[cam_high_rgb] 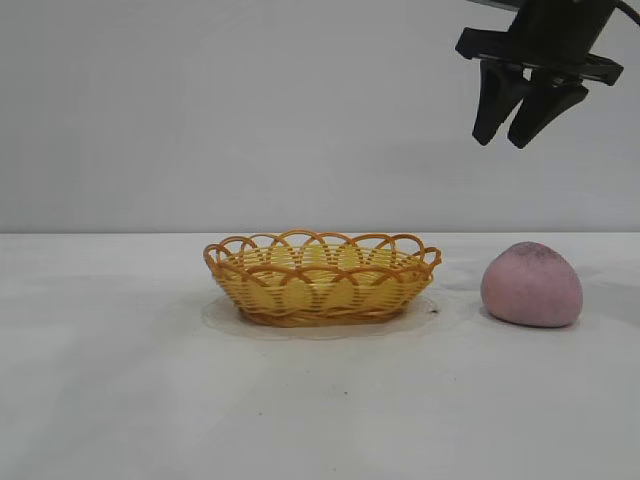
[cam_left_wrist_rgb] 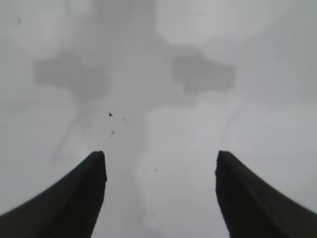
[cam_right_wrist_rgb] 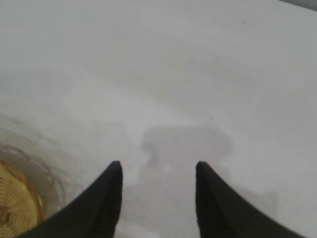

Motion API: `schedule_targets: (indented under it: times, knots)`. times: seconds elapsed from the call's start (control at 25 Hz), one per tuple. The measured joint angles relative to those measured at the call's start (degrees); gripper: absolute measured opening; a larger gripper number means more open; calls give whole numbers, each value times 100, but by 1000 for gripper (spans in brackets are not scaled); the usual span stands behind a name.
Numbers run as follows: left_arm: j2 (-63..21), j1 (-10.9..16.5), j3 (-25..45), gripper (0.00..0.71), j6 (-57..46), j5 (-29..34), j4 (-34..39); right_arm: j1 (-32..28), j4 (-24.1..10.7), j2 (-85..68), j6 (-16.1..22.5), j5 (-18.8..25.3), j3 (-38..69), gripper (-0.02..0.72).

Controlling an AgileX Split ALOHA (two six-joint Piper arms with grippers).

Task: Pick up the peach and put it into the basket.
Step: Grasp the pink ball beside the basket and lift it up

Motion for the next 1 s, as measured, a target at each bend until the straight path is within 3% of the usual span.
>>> schedule_targets:
  times: [0.56,0.72,1.0]
  knots:
    - [-3359,0,124,463,33,232,-361,0,0,0,0,33,0,328]
    - [-4391,0,840,463,38,268,-361,0,0,0,0,37,0,328]
    - [-6265,0,2906,463,38,237,-361,0,0,0,0,49,0,328]
